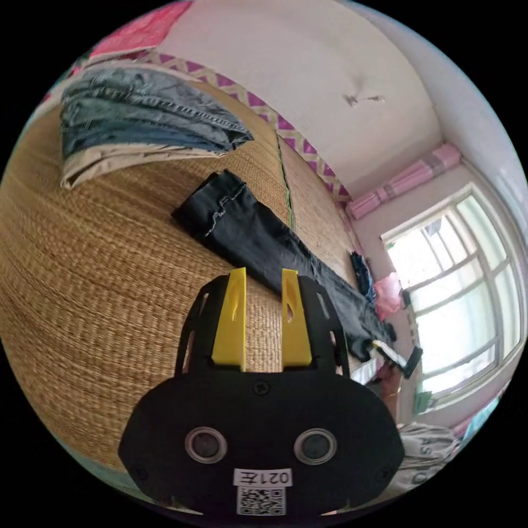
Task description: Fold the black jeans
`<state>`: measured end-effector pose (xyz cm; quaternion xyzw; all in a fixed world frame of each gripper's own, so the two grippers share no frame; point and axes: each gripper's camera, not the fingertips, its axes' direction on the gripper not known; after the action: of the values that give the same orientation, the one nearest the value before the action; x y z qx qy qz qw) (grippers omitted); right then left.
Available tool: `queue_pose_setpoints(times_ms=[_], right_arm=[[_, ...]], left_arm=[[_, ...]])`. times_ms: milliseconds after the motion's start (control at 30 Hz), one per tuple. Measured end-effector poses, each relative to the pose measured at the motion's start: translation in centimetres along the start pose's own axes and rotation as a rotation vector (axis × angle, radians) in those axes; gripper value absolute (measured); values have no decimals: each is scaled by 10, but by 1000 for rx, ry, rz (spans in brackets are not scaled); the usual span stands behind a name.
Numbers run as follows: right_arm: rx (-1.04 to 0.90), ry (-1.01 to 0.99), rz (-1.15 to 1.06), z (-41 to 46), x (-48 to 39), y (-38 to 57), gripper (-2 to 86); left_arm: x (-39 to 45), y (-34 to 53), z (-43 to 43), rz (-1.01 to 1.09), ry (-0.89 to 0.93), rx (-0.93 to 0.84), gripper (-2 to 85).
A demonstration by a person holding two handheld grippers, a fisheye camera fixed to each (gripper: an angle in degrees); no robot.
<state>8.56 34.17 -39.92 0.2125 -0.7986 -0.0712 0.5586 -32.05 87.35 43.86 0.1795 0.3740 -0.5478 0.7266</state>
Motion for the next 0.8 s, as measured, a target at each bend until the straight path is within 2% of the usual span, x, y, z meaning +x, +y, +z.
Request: queue_pose_setpoints(times_ms=[100, 233, 567, 700, 800], right_arm=[[4, -80, 38, -16, -2, 15, 1], [32, -72, 87, -41, 2, 38, -2], [34, -214, 111, -76, 36, 47, -5], [51, -239, 126, -83, 54, 49, -5], [69, -237, 135, -86, 74, 54, -5]], left_arm=[[-27, -9, -5, -139, -5, 8, 117], [-36, -16, -30, -254, -29, 45, 122], [-4, -55, -65, -300, -72, 90, 107], [8, -60, -87, -357, -40, 139, 19], [17, -55, -107, -395, 93, 192, -5]])
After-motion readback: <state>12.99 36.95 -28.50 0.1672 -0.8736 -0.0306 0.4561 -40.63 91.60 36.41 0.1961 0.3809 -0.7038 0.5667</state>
